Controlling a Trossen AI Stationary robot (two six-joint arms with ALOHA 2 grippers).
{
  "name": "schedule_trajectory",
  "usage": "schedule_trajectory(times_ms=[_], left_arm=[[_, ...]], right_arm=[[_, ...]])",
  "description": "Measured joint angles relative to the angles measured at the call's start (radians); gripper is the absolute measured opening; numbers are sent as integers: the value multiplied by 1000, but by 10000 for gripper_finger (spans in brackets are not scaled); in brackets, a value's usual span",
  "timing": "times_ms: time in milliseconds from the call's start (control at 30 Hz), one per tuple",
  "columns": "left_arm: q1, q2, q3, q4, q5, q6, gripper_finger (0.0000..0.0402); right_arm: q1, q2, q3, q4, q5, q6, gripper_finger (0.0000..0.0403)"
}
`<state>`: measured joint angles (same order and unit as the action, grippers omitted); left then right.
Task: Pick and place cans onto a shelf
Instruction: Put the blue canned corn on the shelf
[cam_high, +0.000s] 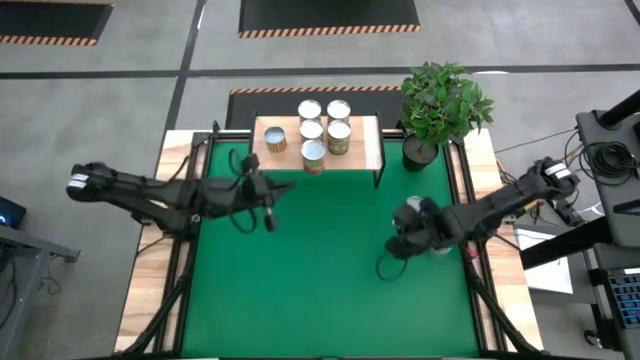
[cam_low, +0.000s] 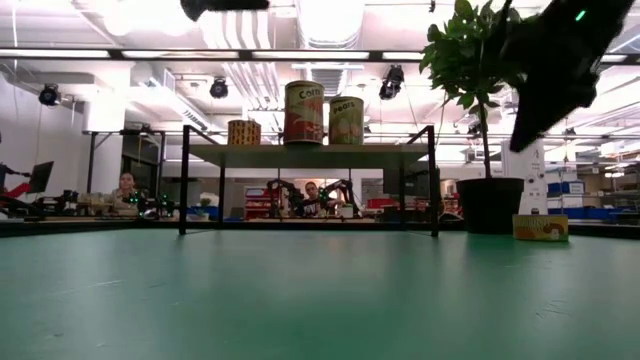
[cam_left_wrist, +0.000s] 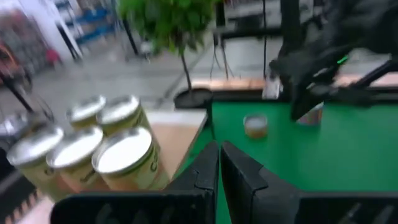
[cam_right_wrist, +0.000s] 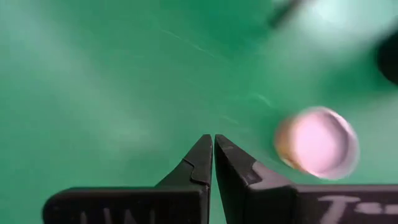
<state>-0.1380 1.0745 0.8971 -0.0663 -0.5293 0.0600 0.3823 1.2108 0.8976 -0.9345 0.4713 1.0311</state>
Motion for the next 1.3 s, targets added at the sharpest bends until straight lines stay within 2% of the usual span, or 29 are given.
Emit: schedule_trajectory(times_ms=[167,300,500,700,833,1167,1300], left_arm=[[-124,-46,-100,196,-164,136,0],[-156,-93,-139,267,-189,235,0],[-156,-132,-159,264,-189,235,0],[-156,-146,-184,258,-190,247,0],[-156,-150,-185,258,-190,253,0],[-156,-150,-187,242,-197,253,0],[-156,-150,-187,242,-197,248,0]], right_arm=[[-175,0,-8,-66,-163,-39,9],[-257,-6,1,-79,-368,-103,9],[-246,-38,41,-237,-627,26,9],[-189,-91,36,-345,-699,239,24],[-157,-109,29,-354,-707,316,76],[-125,-102,-41,-354,-651,356,280],[-125,-104,-97,-346,-655,348,346]])
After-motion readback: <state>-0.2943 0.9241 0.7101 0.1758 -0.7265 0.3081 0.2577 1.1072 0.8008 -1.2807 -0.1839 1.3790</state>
